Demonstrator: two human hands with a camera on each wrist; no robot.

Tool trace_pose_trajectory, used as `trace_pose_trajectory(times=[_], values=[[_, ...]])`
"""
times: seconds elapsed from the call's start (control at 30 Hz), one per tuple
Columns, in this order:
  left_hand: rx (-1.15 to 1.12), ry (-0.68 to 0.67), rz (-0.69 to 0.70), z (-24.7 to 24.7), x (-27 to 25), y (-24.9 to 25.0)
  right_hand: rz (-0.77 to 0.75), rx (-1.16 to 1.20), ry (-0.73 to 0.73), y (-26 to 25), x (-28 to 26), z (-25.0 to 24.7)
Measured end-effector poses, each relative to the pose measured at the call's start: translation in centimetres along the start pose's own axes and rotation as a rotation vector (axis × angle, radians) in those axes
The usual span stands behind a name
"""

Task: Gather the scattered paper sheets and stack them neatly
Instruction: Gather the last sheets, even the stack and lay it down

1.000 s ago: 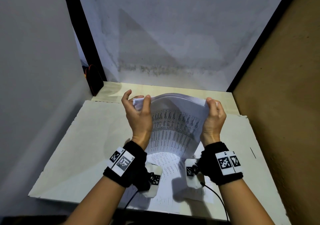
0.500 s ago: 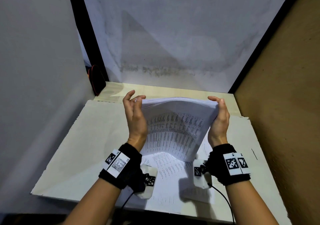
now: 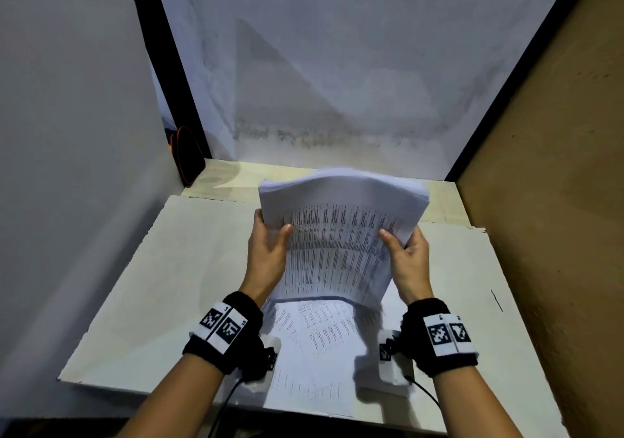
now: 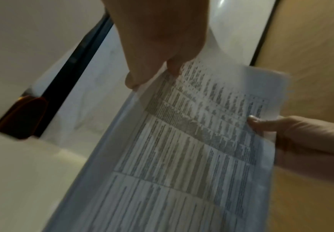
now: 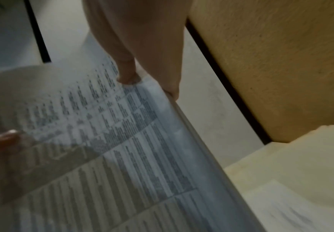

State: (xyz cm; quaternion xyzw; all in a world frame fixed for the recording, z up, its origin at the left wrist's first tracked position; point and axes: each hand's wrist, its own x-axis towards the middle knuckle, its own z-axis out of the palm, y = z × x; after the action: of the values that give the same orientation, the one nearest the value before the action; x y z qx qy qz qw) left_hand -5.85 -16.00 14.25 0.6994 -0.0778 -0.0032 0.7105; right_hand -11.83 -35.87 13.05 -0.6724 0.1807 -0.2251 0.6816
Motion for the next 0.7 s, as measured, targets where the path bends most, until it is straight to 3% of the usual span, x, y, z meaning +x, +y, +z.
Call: trace_pose_trajectory(times=[0.13, 0.33, 0.6, 0.7], values=[[-0.032, -0.02, 0.087, -0.8, -0.2, 1.6, -0.074, 0.001, -0.072, -1.1, 0.0, -0.8], [-0.017, -0.122, -0.069, -1.5, -1.1, -0.5, 0.029, 0.012, -0.141, 0.9, -0.1, -1.0], [0.001, -0.116, -0.104, -1.2, 0.0, -0.6, 0.107, -0.027, -0.187, 1.9, 0.8, -1.0], [0.033, -0.097, -0.062, -1.1, 0.7, -0.5, 0.074, -0.065, -0.168, 1.6, 1.1, -0.7]])
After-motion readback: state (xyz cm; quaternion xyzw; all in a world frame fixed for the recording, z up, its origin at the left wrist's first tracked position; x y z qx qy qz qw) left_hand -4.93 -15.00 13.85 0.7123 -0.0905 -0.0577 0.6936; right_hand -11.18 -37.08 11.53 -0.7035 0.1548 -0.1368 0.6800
